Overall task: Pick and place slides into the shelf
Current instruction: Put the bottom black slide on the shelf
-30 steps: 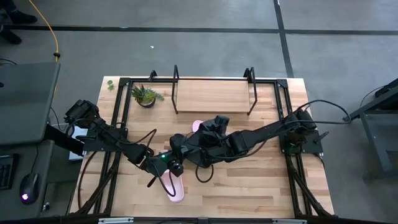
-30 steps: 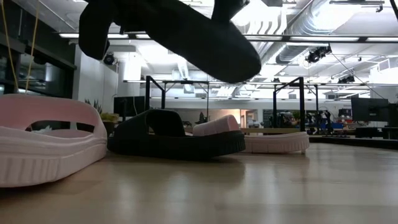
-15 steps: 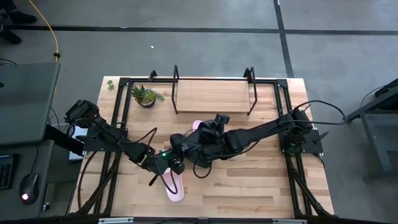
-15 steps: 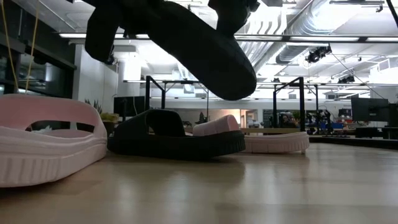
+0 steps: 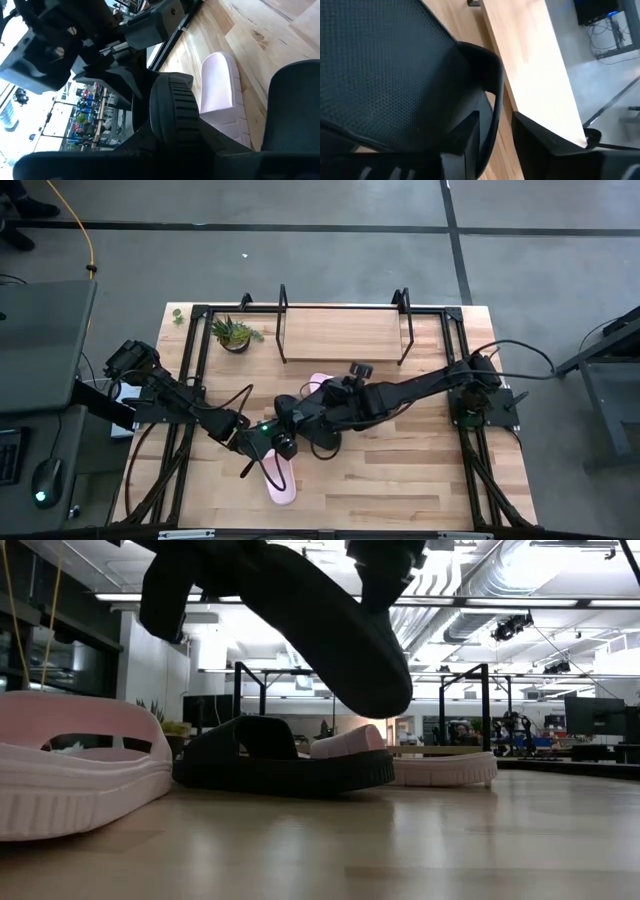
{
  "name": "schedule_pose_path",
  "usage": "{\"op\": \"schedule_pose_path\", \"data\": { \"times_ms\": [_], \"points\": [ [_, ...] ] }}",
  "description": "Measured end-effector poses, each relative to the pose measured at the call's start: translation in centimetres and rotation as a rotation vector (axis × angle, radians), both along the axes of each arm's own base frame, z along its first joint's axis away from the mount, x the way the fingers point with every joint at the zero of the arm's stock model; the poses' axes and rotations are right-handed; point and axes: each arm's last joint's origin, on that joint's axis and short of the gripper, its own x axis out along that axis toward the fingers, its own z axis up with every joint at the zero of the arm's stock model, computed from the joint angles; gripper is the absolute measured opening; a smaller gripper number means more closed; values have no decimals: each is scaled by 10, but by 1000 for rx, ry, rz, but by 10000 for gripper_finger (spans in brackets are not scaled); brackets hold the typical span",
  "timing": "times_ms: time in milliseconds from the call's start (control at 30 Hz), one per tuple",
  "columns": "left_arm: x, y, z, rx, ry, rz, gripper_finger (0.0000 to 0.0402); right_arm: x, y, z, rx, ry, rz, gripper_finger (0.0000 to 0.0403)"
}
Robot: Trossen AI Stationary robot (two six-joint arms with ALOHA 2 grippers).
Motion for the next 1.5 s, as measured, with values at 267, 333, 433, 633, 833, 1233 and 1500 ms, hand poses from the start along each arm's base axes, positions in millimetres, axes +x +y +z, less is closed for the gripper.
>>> {"op": "schedule_pose_path", "data": {
  "times_ms": [267, 333, 433, 633, 833, 1233, 1500],
  "points": [
    [0, 0, 0, 3, 3, 2, 56, 4, -11, -1, 28, 14, 7, 185],
    [0, 0, 0, 3, 3, 2, 56, 5, -13, -1, 38, 21, 9, 199],
    [0, 0, 0, 11, 7, 0, 56, 6, -19, -1, 69, 21, -1, 207],
    [0, 0, 0, 17, 10, 1, 56, 9, -31, -2, 149, 8, -40, 190],
    [0, 0, 0, 16, 7, 2, 56, 10, -32, -2, 181, -3, -53, 100],
    [0, 0, 0, 3, -3, 5, 56, 10, -30, -3, 185, 11, -20, 4],
    [0, 0, 2, -44, -52, 40, 68, 7, -31, 16, 153, -29, -17, 2]
  ]
}}
